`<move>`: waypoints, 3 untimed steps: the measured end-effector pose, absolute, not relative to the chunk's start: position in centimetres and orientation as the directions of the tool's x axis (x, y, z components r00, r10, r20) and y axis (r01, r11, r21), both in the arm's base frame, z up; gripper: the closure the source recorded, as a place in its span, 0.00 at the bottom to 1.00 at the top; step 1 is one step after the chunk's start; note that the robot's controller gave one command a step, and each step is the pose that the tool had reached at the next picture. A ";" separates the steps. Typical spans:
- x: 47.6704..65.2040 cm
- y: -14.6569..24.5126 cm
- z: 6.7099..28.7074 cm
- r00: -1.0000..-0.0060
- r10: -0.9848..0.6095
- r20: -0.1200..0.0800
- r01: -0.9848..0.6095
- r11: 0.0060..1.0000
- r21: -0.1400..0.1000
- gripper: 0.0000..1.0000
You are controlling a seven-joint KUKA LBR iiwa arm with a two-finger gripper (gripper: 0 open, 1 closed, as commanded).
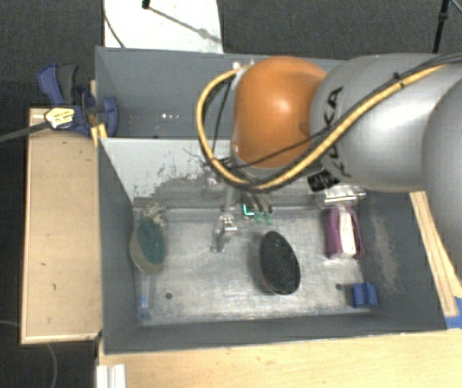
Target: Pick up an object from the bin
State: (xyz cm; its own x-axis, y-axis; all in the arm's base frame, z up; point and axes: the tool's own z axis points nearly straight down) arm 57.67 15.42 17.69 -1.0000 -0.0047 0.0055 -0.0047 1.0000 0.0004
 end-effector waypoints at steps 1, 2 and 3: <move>54.8 2.1 12.2 -0.996 -0.088 0.004 -0.088 0.996 -0.003 0.00; 54.1 2.6 9.8 -0.942 -0.337 -0.011 -0.337 0.942 0.002 0.00; 54.0 2.6 9.8 -0.943 -0.333 -0.005 -0.333 0.943 0.003 1.00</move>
Offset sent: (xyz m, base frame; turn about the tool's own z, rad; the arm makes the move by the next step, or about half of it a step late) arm -0.0283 -0.1280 -0.0540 -0.0921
